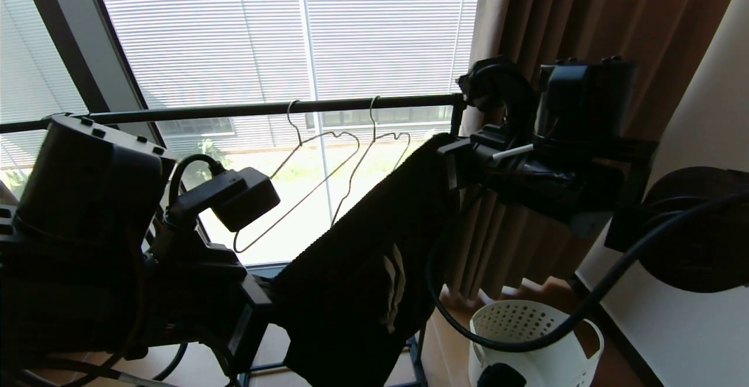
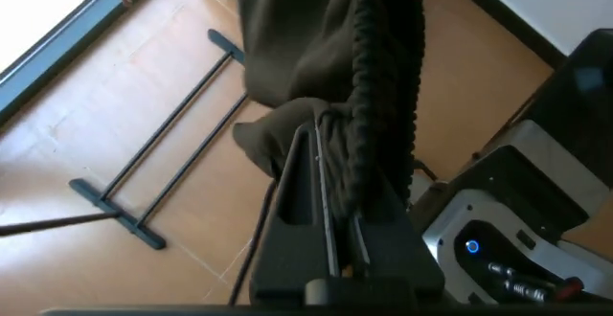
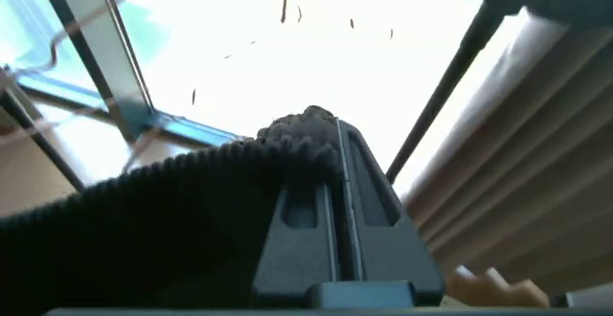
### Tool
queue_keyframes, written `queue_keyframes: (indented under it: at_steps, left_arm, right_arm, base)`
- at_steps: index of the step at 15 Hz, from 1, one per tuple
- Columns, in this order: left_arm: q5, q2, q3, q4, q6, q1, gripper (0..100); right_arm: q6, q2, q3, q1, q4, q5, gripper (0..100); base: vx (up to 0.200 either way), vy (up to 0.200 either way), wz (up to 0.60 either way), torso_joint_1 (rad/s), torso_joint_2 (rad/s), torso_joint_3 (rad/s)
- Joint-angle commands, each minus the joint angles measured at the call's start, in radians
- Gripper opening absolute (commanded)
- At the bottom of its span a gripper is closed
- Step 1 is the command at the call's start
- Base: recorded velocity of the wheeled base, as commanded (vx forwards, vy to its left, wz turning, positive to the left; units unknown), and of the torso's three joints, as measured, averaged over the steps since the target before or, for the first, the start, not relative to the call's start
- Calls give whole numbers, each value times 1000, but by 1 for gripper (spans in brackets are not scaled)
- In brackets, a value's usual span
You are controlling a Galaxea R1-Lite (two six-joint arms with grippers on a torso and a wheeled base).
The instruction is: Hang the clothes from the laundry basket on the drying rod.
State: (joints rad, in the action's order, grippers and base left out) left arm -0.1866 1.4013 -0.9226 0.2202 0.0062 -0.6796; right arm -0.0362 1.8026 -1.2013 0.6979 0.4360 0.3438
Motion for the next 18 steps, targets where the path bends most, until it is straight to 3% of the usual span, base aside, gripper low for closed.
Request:
queue_keyframes:
  at_steps: [1,5,11,14,18]
  left_arm:
    - [-36,56,4,-18,-20,-43,0]
    - [-47,134,-18,-21,-23,-124,0]
    - [-73,170,-64,-21,-54,-170,0]
    - [-71,134,-44,-18,-77,-156,0]
    - [-73,-19,65,-16,-77,-55,0]
  right_arm:
    - [1,104,-118,42,-3,1,0]
    - [18,179,-224,100,-3,3,0]
    - [62,195,-228,172,-3,4,0]
    - [70,173,-208,166,-3,12,0]
    - [90,78,-95,106,7,12,0]
  base:
    - [0,0,0,0,0,0]
    - [0,0,0,0,0,0]
    - [0,0,0,0,0,0]
    - [0,0,0,0,0,0]
    - [0,0,0,0,0,0]
